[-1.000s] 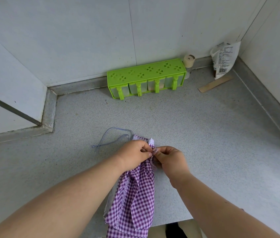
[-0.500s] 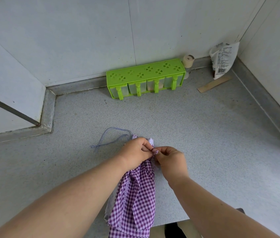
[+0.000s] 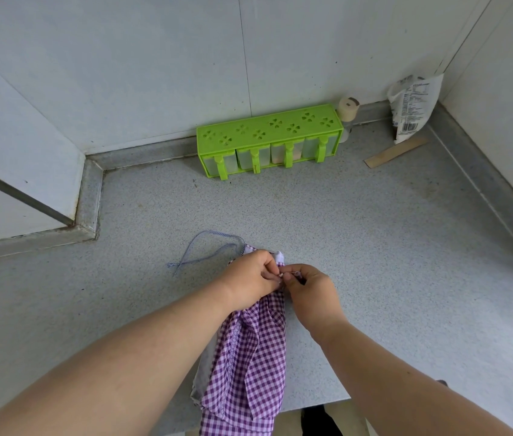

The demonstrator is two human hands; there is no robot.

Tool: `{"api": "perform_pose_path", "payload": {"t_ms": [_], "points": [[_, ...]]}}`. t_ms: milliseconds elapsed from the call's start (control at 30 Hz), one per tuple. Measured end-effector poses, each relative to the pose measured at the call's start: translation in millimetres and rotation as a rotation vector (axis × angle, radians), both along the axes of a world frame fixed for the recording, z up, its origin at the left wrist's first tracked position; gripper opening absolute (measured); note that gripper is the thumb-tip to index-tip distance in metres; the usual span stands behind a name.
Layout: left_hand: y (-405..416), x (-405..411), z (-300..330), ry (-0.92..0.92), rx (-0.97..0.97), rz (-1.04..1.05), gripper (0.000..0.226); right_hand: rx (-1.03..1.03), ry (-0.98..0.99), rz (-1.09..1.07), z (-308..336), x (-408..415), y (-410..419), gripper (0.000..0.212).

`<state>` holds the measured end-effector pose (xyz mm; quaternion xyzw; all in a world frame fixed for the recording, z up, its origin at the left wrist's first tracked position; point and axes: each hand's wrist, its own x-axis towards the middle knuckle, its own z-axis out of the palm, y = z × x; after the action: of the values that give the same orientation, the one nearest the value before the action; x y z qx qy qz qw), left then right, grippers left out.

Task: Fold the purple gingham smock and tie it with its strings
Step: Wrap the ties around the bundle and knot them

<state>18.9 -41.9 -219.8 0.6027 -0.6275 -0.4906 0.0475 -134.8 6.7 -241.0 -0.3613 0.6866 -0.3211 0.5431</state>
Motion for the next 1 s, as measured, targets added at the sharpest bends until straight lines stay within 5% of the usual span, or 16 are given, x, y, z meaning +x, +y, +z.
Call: {"api": "perform_pose_path", "payload": {"t_ms": [267,633,833,1000], "points": [[-5,-5,0,-0.101,-0.041,-0.049,0.020,-0.101,0.298,0.368,4,-15,1,0.014],[10,-16,16,-0.280,-0.233,-0.309,0.016,-0.093,0.525,0.336,0,-6,-4,0.012],[-1,-12,13,-0.187,-0.048,-0.167,0.024,-0.243,0.550,0.321,-10,-7,6,0.006],[-6,-12,18,-0.250,-0.006,-0.301,0.026,-0.371,0.597,0.377,-14,-13,11,0.003]]}}
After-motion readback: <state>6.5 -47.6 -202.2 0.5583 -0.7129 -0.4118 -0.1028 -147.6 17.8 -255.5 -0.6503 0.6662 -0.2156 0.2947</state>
